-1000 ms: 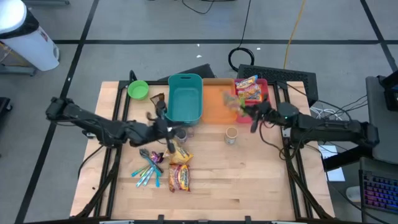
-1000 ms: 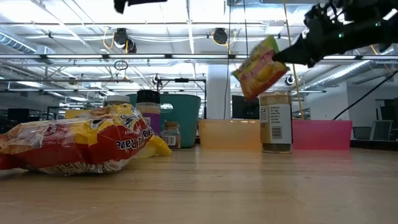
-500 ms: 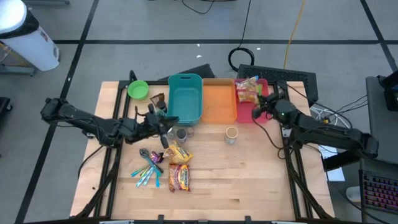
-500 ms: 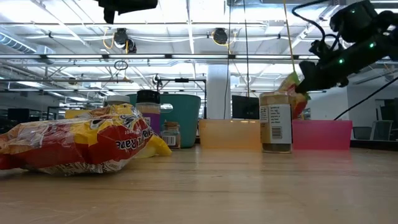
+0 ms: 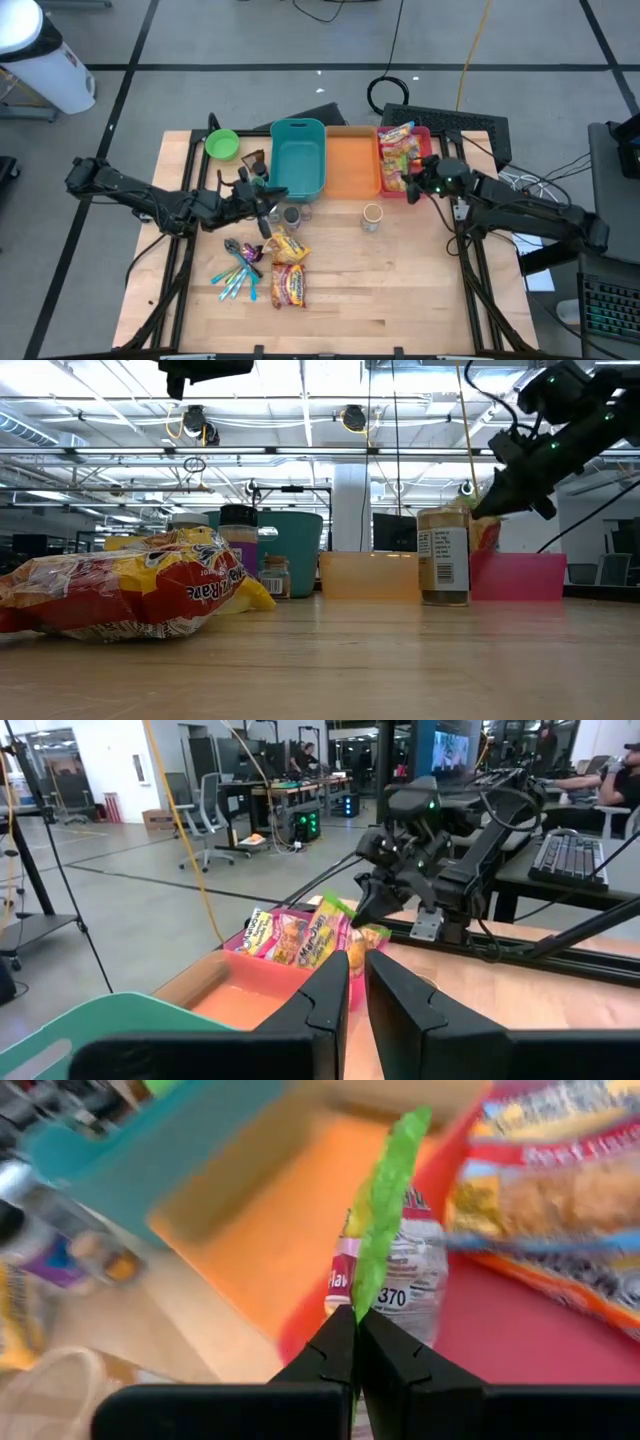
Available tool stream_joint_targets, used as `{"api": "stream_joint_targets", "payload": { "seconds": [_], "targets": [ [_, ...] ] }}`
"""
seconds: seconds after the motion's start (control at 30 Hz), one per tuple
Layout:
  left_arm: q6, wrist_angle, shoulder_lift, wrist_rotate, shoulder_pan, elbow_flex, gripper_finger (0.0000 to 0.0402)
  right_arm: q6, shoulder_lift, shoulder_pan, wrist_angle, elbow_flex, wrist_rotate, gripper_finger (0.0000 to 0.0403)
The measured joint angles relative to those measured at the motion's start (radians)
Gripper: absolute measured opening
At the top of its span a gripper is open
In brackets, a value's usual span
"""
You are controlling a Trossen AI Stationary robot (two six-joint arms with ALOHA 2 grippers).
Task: Pick & Place Food Item
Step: Put the green noodle pack into the red bin, then put the yellow noodle pack into the red bin
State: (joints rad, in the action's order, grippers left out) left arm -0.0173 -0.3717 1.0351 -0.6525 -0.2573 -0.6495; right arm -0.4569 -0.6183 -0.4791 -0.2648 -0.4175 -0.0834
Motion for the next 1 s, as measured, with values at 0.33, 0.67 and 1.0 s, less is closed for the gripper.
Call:
{"api": "stream_joint_targets", "payload": {
  "seconds": [0.33, 0.67, 1.0],
  "targets": [
    [-0.007, 0.001, 0.0, 0.0, 0.0, 0.0, 0.0047, 0.022, -0.08, -0.002, -0.033, -0.002, -0.129, 0.0006],
    [-0.011, 0.001, 0.0, 0.0, 0.0, 0.0, 0.0047, 0.083, -0.076, -0.001, -0.07, 0.001, -0.23, 0.012],
    [-0.007, 0.004, 0.0, 0.0, 0.0, 0.0, 0.0047, 0.112, -0.038, -0.002, -0.049, 0.001, -0.276, 0.0216]
  ]
}}
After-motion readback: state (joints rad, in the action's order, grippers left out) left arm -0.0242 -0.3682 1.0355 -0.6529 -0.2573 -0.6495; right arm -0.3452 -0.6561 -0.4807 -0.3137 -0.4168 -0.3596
